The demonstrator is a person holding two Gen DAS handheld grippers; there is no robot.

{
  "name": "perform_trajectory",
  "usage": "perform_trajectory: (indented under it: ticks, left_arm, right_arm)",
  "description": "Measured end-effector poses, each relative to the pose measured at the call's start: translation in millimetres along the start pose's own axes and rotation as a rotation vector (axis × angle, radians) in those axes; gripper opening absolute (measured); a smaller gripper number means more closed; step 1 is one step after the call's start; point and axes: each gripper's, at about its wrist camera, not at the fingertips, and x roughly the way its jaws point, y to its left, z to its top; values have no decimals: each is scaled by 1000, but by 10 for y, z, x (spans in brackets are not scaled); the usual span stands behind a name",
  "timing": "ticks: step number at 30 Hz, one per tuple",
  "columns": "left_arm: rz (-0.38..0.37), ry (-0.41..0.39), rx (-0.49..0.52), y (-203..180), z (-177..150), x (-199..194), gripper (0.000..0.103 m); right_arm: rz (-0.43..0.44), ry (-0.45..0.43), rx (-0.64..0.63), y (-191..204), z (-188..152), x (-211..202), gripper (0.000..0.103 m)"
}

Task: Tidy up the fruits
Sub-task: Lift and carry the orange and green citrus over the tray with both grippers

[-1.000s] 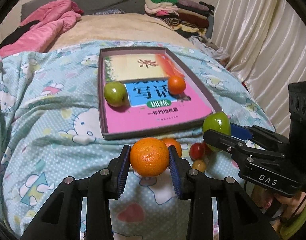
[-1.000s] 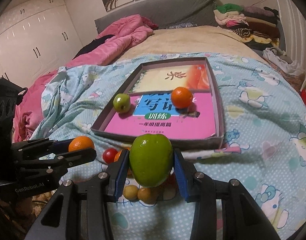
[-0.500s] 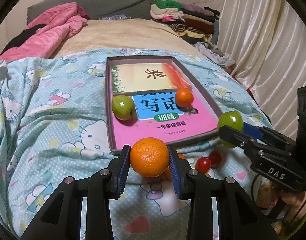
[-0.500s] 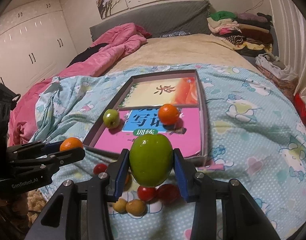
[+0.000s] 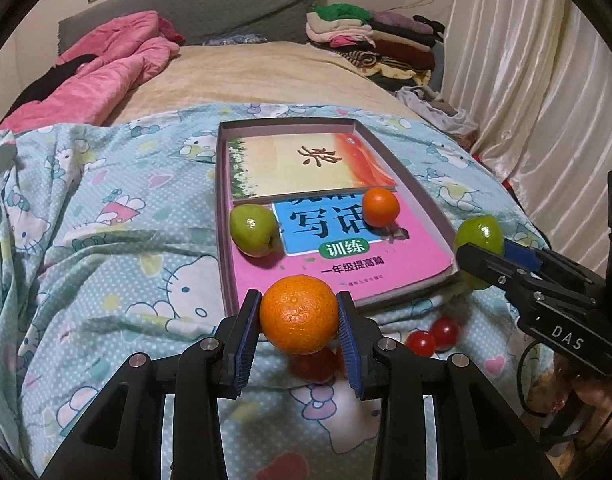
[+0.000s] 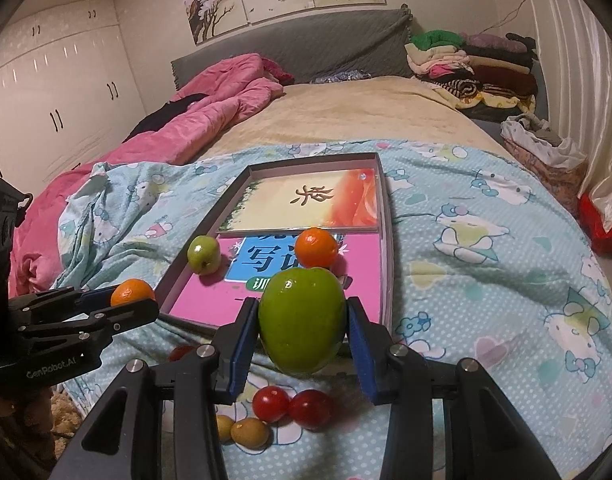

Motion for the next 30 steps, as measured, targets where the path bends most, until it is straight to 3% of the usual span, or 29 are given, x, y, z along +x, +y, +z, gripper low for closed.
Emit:
perform_trajectory:
  ticks: [30]
  left_arm:
    - [23,14,-37,108,97,399,38]
  right_arm:
    - [-34,19,-24,-69,68,253,44]
